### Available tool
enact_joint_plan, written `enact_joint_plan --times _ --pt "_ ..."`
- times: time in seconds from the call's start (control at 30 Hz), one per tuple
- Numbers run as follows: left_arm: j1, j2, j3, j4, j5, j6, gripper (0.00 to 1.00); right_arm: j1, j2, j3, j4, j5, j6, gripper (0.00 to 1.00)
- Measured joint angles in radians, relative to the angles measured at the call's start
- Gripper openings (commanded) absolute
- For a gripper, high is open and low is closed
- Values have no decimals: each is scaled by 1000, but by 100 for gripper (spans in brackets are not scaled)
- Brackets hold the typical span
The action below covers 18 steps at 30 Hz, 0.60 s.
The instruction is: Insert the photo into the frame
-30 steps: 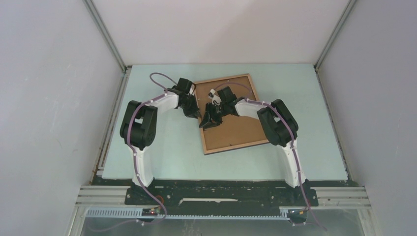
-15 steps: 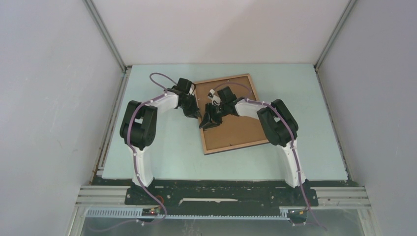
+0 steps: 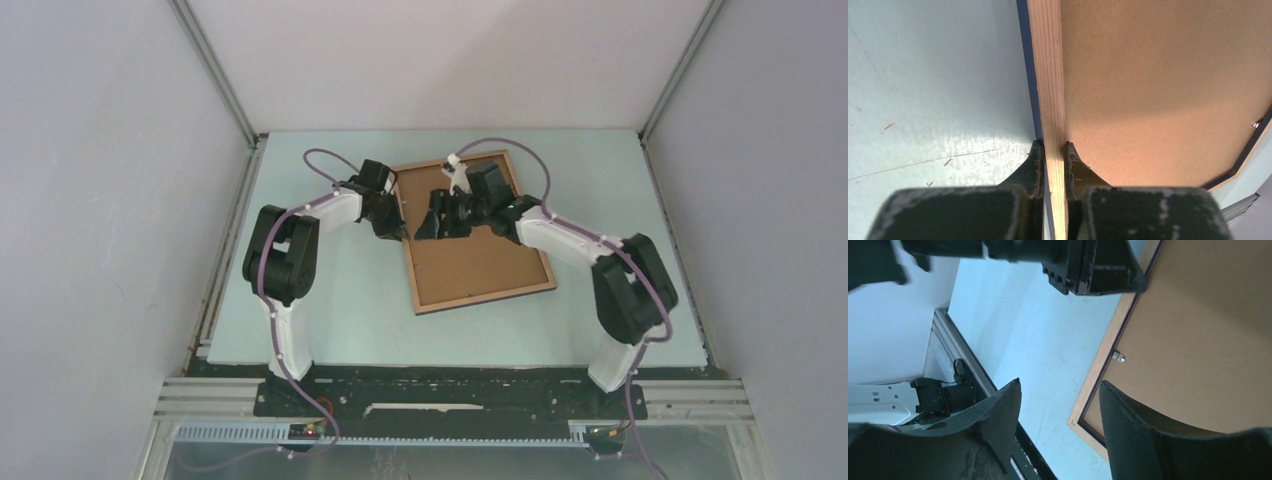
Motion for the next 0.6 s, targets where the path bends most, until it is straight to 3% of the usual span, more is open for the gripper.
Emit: enact_joint_plan --times 0.2,0.33,0.37,0.6 --pt "9 -12 -22 27 4 16 45 -45 -165 -24 -103 157 -61 75" --pt "18 -51 -49 48 14 32 60 -200 -210 -104 -207 225 -88 85" --pt "20 -70 -62 62 16 36 68 -250 -209 -117 -239 248 -100 86" --pt "23 -275 -179 166 47 21 73 -480 -198 -149 -407 377 -174 87"
